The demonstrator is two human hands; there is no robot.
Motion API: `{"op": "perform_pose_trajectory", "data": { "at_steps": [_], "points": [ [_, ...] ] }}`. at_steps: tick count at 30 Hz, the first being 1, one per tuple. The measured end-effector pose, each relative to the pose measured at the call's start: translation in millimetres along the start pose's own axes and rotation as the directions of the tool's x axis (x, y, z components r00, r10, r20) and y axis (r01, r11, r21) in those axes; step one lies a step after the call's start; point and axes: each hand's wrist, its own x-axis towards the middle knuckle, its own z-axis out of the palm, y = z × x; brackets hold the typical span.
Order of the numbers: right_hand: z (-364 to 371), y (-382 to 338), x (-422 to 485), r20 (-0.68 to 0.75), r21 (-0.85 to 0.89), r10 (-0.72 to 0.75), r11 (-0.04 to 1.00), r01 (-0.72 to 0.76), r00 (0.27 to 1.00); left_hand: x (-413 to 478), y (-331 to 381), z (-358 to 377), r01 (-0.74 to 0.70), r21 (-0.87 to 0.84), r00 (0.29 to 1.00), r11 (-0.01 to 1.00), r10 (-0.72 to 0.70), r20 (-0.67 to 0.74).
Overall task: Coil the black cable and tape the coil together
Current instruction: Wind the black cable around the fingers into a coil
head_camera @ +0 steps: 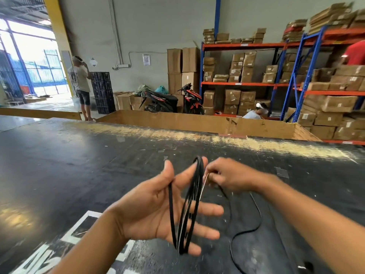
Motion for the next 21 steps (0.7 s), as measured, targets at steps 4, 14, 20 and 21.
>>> {"op": "perform_pose_trajectory", "data": {
  "at_steps": [4,14,20,21],
  "points": [
    [-47,-3,11,-0.066,-0.125,-0.015,0.992,0.006,0.998,3,-16,-13,0.105,-0.037,0.993,0.994,-0.107,-0.047],
    [-97,-38,-1,-0.143,-0.224,-0.070,0.974,0.036,0.987,8,-21,-49,0.103,-0.062,0.931,0.993,-0.118,-0.345],
    [-97,-53,-10,-0.169,-0.246,-0.064,0.969,0.021,0.983,11,-20,-53,0.123,-0.069,0.913,0.990,-0.140,-0.383],
    [-97,-56,-13,-0.165,-0.233,-0.064,0.972,0.024,0.984,11,-18,-54,0.117,-0.074,0.908,0.990,-0.136,-0.396]
  ]
}}
